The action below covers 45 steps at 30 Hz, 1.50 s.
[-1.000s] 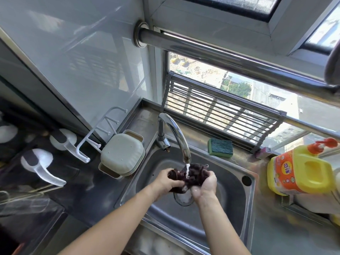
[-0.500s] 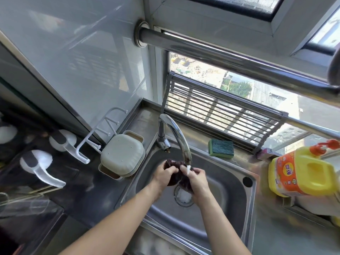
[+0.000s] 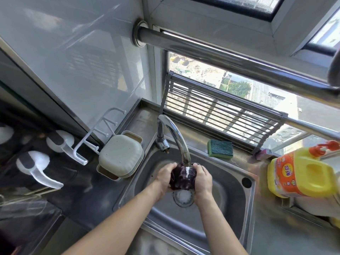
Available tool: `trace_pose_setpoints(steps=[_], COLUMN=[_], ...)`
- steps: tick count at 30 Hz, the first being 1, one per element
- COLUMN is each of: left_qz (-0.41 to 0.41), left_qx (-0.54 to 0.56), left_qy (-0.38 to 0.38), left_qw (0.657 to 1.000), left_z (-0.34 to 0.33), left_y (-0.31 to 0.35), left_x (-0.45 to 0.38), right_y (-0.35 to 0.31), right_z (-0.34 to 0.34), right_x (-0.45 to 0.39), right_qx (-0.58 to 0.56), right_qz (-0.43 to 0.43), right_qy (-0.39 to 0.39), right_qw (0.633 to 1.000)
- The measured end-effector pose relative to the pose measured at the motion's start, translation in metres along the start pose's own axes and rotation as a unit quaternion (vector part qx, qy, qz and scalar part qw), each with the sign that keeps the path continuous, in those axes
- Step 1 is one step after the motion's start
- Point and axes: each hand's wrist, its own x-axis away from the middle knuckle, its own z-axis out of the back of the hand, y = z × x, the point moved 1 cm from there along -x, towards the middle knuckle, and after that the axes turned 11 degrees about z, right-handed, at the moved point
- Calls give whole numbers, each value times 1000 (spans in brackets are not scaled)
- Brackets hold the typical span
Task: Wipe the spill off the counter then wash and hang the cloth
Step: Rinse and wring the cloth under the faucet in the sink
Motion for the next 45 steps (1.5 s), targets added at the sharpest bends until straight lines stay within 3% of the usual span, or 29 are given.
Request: trace_pose_setpoints(steps=[5, 10, 19, 27, 31, 35, 37, 39, 41, 43, 45], left_qz=[-13, -57, -94, -105, -127, -142, -88, -46, -80, -99, -86], left_qx=[-23, -20, -7, -41, -96, -132, -90, -64, -121, -119, -59], left_qy=[-17, 48, 136, 71, 20, 114, 133, 105, 110, 87, 71], left_qw=[1000, 997, 986, 991, 987, 974, 983, 991, 983, 984, 992], left_z=[-15, -20, -29, -27, -25, -11, 2, 6, 6, 2, -8], left_y=[-7, -15, -12, -11, -12, -19, -22, -22, -14, -14, -12], left_x=[-2, -16, 4, 10, 14, -12, -31, -31, -15, -9, -2], right_y=[9, 15, 7, 5, 0, 4, 6, 4, 2, 3, 10], right_z=[-11, -22, -19, -14, -7, -4, -6, -6, -9, -15, -21], right_x=[6, 18, 25, 25, 20, 11, 13, 16, 19, 24, 29], right_qx=[154, 298, 249, 257, 228, 114, 45, -15, -58, -66, -1], right_qz=[92, 125, 134, 142, 48, -18, -23, -23, -26, -24, 8], right_qy=[-49, -46, 16, 41, 53, 87, 74, 55, 32, -11, -60], right_qw=[983, 945, 959, 955, 971, 990, 996, 998, 997, 997, 998])
